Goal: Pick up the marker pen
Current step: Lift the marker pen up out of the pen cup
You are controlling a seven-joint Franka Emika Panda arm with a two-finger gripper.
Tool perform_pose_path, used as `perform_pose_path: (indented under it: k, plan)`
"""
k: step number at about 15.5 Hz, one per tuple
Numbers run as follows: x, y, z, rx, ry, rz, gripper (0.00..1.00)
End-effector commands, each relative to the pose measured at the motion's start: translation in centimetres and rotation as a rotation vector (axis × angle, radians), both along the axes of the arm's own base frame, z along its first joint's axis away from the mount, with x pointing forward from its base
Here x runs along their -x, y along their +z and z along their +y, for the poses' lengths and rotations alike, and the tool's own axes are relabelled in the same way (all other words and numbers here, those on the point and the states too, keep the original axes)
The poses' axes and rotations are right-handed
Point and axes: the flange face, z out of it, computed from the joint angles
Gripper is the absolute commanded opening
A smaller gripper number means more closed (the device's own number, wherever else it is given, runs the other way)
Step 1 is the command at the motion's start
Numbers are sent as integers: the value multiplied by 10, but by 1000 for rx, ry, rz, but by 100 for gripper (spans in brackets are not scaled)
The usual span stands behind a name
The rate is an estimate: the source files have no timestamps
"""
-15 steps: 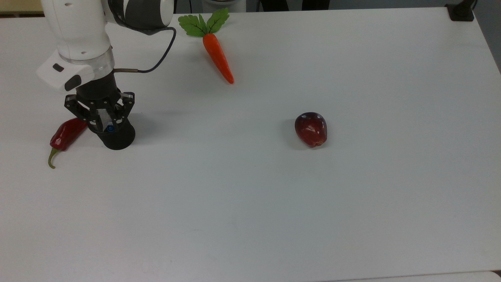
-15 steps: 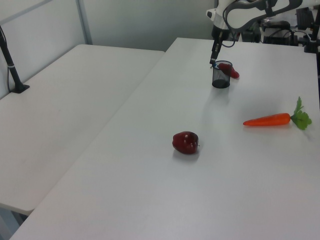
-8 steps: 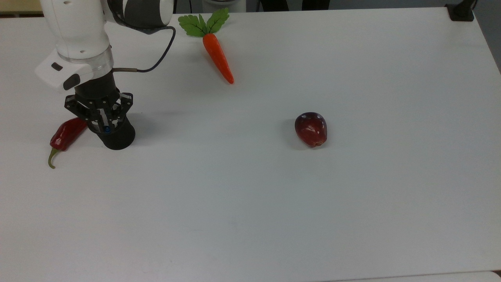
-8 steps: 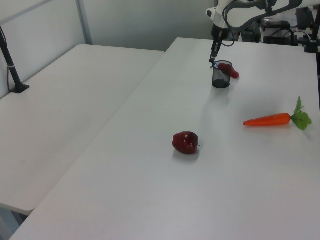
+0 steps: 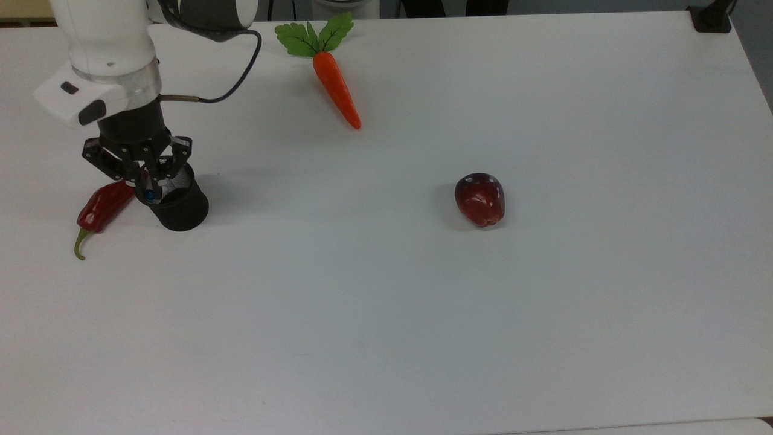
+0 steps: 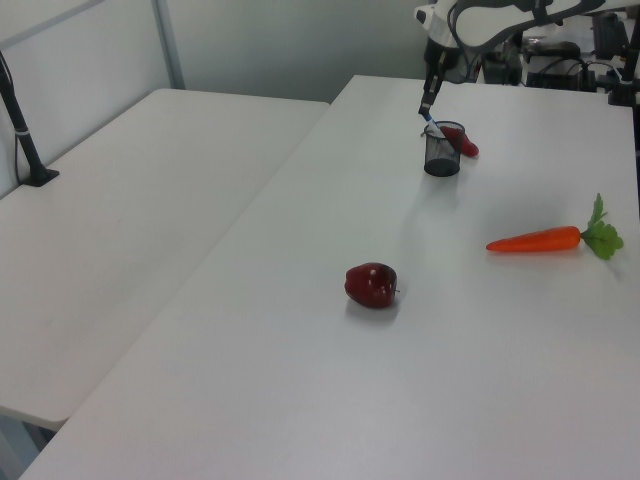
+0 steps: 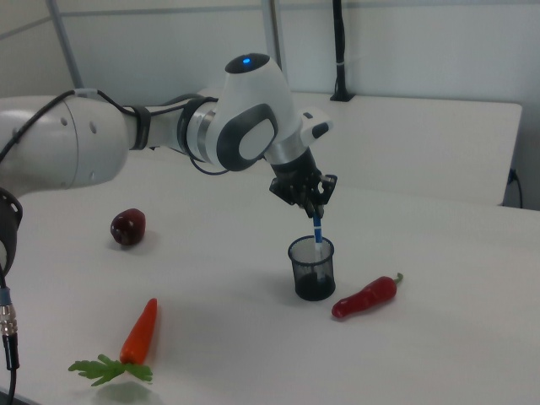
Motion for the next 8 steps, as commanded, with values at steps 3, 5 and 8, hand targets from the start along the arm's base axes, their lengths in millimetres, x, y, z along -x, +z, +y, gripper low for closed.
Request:
perform_pose_path:
  k: [3,5,8]
  plan:
    - [25,72,-3,-14,-18,-63,4]
    - [32,100,2,-27,-24,-107,4]
    - [42,131,5,-42,-30,-157,4]
